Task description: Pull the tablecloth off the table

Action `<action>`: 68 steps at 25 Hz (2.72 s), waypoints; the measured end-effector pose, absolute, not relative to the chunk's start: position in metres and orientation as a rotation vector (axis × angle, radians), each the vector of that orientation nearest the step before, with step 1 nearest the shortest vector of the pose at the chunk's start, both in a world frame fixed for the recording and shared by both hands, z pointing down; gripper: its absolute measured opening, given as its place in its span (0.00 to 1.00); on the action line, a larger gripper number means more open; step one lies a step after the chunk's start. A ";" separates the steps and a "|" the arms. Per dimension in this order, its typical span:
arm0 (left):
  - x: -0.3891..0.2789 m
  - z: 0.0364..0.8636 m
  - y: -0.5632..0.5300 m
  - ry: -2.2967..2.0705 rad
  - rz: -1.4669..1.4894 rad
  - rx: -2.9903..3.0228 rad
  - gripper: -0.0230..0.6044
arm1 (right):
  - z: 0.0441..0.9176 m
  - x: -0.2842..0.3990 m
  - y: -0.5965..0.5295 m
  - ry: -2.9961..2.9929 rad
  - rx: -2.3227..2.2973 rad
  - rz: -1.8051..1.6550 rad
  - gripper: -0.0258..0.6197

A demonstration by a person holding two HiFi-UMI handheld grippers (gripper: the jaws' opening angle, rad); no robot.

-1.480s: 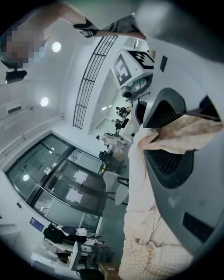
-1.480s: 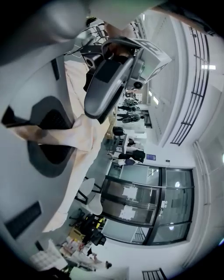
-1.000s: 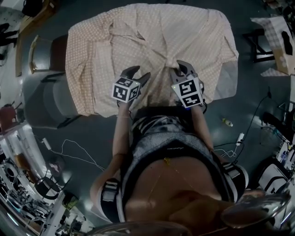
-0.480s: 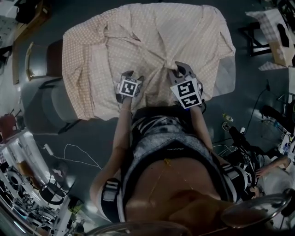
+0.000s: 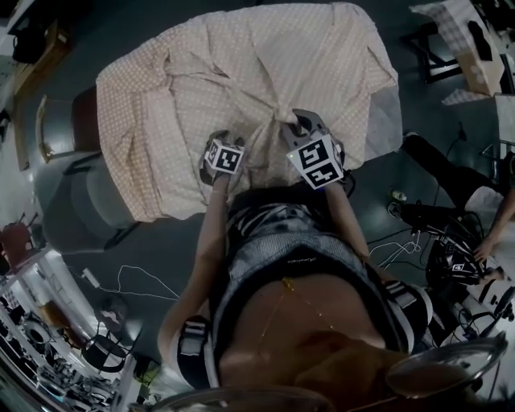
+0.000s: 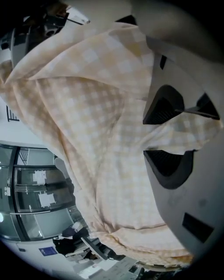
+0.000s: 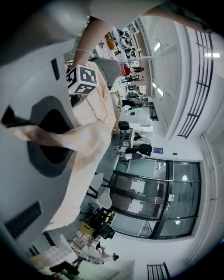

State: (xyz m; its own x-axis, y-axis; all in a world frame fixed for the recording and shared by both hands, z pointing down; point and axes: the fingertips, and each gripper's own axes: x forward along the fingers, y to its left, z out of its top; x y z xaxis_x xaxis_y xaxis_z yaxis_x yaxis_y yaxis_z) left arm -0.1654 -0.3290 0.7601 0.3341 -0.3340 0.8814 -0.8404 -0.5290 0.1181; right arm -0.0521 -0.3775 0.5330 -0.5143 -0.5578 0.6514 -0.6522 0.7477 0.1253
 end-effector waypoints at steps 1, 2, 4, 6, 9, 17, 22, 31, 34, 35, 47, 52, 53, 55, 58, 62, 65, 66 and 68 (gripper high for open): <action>-0.163 0.760 -0.330 -1.021 1.144 2.034 0.31 | 0.534 -0.050 -0.377 -2.250 0.904 0.176 0.14; -0.160 0.761 -0.331 -1.018 1.145 2.039 0.24 | 0.534 -0.047 -0.377 -2.252 0.905 0.176 0.14; -0.154 0.762 -0.334 -1.014 1.142 2.046 0.11 | 0.534 -0.042 -0.378 -2.252 0.906 0.178 0.14; -0.152 0.762 -0.335 -1.004 1.131 2.047 0.05 | 0.535 -0.041 -0.377 -2.252 0.903 0.184 0.14; -0.155 0.745 -0.338 -1.014 1.059 2.050 0.05 | 0.534 -0.044 -0.375 -2.257 0.892 0.186 0.14; -0.133 0.650 -0.357 -1.088 0.528 2.178 0.05 | 0.537 -0.052 -0.370 -2.278 0.839 0.182 0.14; -0.107 0.589 -0.369 -1.056 0.331 2.285 0.05 | 0.536 -0.053 -0.372 -2.281 0.829 0.180 0.14; -0.069 0.470 -0.383 -0.944 0.203 2.569 0.05 | 0.506 -0.049 -0.375 -2.326 0.891 0.200 0.14; -0.051 0.446 -0.383 -0.891 0.190 2.639 0.05 | 0.491 -0.043 -0.379 -2.351 0.917 0.194 0.14; -0.046 0.440 -0.383 -0.882 0.188 2.655 0.05 | 0.486 -0.041 -0.380 -2.361 0.926 0.195 0.14; -0.036 0.375 -0.377 -0.912 0.095 2.794 0.05 | 0.413 -0.036 -0.378 -2.563 0.916 0.220 0.14; -0.044 0.391 -0.373 -0.882 0.101 2.780 0.06 | 0.417 -0.045 -0.379 -2.585 0.880 0.249 0.14; -0.048 0.393 -0.374 -0.881 0.109 2.781 0.09 | 0.417 -0.046 -0.380 -2.582 0.870 0.244 0.14; -0.055 0.397 -0.373 -0.872 0.130 2.786 0.20 | 0.418 -0.049 -0.382 -2.579 0.850 0.243 0.14; -0.056 0.417 -0.365 -0.777 0.285 2.820 0.38 | 0.421 -0.052 -0.383 -2.585 0.814 0.263 0.14; -0.044 0.451 -0.366 -0.792 0.564 2.880 0.41 | 0.423 -0.058 -0.383 -2.595 0.745 0.262 0.14; -0.033 0.467 -0.374 -0.845 0.600 2.873 0.41 | 0.428 -0.064 -0.381 -2.593 0.709 0.275 0.14; -0.032 0.470 -0.379 -0.877 0.576 2.859 0.41 | 0.430 -0.065 -0.381 -2.592 0.703 0.282 0.14; -0.030 0.473 -0.386 -0.910 0.528 2.827 0.41 | 0.432 -0.064 -0.381 -2.593 0.697 0.299 0.14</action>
